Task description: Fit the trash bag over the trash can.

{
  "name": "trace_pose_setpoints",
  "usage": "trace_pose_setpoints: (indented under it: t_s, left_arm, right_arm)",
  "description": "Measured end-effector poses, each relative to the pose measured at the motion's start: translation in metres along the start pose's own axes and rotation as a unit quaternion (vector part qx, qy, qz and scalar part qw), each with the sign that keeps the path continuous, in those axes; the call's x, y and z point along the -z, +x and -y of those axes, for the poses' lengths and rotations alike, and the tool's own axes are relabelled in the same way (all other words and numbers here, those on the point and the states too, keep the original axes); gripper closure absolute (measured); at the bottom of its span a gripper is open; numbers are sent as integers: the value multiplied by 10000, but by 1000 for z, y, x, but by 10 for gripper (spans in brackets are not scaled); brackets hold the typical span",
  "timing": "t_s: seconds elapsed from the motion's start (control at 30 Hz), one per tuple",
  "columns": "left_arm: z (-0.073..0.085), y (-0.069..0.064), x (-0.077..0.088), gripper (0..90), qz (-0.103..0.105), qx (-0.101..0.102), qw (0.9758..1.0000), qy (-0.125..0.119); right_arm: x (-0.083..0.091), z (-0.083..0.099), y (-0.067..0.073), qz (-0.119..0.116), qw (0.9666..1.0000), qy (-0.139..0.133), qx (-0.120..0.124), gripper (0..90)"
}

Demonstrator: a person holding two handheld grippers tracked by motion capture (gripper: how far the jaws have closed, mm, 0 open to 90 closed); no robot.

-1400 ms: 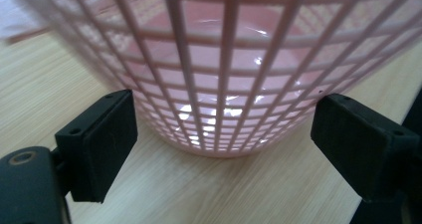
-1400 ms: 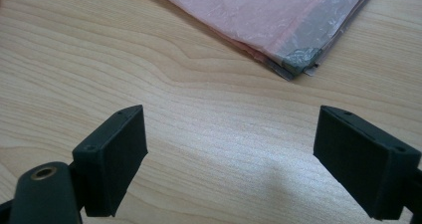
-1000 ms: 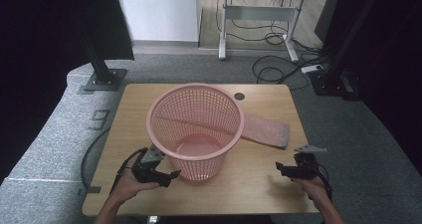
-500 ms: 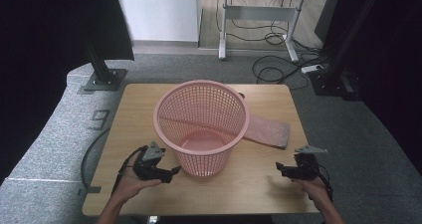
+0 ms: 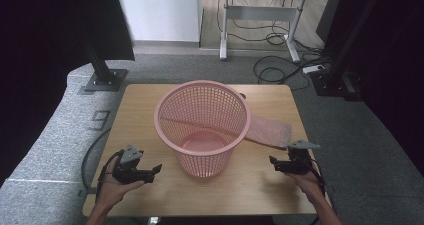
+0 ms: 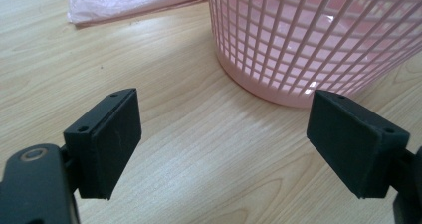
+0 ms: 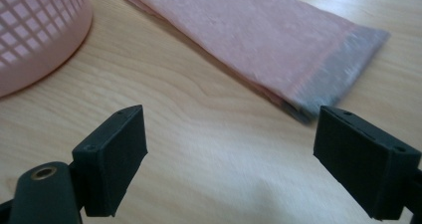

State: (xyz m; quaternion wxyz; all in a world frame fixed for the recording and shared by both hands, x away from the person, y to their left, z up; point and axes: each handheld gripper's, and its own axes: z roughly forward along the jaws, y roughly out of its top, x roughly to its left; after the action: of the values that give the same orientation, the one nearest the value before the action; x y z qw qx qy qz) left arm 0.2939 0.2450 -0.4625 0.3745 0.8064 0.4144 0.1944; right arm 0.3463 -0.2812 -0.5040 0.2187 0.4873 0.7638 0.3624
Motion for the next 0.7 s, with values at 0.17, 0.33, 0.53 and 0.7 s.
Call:
trace_pose_setpoints:
  t_s: [0.17,0.33,0.53,0.7]
  left_arm:
    - [4,-1,-3,137,-23,-21,9999,141]
    - [7,1,-3,137,-39,130,9998,170]
    - [13,3,-1,139,-43,196,9997,152]
    - [20,8,3,140,-114,306,9992,213]
  right_arm:
    - [-25,-15,2,114,9993,134,316,122]
    - [-55,-36,8,14,9975,249,665,119]
    - [-90,-48,6,-102,9952,536,807,127]
    - [-110,-50,5,-208,9935,645,910,201]
